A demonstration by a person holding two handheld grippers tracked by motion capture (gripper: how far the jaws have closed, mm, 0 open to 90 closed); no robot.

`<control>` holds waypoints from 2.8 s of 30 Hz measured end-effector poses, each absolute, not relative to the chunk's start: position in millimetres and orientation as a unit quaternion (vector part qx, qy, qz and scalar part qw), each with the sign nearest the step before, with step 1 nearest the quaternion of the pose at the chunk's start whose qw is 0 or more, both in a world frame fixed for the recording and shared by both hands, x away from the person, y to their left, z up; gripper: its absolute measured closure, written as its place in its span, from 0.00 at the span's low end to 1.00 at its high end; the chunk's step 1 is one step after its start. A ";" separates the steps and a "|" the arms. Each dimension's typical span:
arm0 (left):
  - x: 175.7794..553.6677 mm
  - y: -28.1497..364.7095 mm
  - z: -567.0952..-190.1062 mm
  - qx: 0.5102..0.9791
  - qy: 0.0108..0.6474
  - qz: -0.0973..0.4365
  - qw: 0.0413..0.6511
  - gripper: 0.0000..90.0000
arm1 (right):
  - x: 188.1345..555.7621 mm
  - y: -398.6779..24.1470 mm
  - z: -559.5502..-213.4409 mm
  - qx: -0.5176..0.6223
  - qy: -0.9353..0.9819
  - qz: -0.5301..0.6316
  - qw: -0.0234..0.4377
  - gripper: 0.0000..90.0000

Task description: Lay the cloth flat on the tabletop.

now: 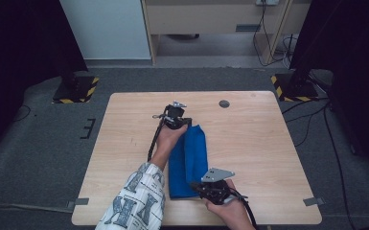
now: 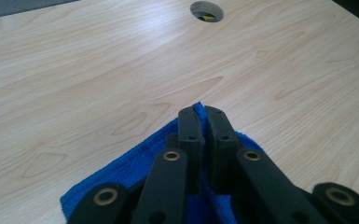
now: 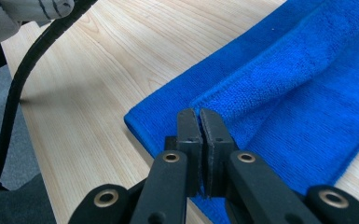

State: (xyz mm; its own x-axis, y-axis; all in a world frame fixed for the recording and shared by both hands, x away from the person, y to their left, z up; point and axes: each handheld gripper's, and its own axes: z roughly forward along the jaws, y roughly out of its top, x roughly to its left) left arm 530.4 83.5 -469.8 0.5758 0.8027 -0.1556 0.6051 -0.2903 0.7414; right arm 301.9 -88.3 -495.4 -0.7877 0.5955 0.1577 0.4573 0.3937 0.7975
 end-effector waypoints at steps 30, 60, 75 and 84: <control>540.0 58.9 -487.9 0.804 0.452 0.115 0.368 0.94 | 306.2 -120.5 -504.2 0.331 0.833 0.436 0.077 0.97; 540.4 49.3 -492.6 0.803 0.449 0.116 0.375 0.58 | 309.9 -126.8 -510.0 0.364 0.830 0.416 0.077 0.68; 526.1 67.9 -477.3 0.802 0.428 0.128 0.396 0.20 | 317.4 -126.3 -511.5 0.377 0.819 0.416 0.117 0.23; 511.0 82.8 -482.1 0.810 0.423 0.139 0.383 0.10 | 324.6 -129.8 -510.8 0.392 0.811 0.415 0.128 0.13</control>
State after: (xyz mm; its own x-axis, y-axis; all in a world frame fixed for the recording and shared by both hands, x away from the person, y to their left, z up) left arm 511.0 82.8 -482.1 0.6035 0.7912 -0.0991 0.5790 -0.3493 0.7367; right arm 324.6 -129.8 -510.8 -0.6602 0.7418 0.1179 0.5298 0.3487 0.7732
